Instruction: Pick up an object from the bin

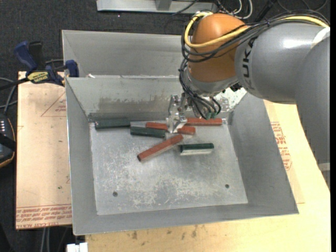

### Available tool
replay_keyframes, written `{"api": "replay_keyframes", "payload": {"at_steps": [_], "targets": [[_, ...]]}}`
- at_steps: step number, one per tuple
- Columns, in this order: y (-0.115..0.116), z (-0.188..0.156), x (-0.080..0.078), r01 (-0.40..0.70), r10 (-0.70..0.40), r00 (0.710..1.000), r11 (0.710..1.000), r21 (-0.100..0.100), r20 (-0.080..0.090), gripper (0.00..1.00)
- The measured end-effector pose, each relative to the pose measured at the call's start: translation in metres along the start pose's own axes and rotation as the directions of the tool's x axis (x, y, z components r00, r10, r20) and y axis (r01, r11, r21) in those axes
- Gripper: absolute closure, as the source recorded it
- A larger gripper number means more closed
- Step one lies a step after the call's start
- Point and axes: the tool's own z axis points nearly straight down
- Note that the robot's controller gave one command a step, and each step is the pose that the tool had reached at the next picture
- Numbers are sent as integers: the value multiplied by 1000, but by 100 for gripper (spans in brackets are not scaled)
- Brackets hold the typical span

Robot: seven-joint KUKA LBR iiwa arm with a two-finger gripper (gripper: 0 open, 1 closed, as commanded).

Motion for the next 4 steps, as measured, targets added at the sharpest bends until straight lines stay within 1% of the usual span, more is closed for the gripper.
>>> {"api": "replay_keyframes", "payload": {"at_steps": [1, 2, 3, 4], "targets": [[36, 28, 7, 214, -214, 977, 977, -2, -3, 100], [36, 28, 7, 213, -213, 977, 977, -2, -3, 0], [35, 28, 7, 212, -212, 977, 977, -2, -4, 0], [40, 81, 50, 170, -170, 985, 985, 0, 17, 100]]}}
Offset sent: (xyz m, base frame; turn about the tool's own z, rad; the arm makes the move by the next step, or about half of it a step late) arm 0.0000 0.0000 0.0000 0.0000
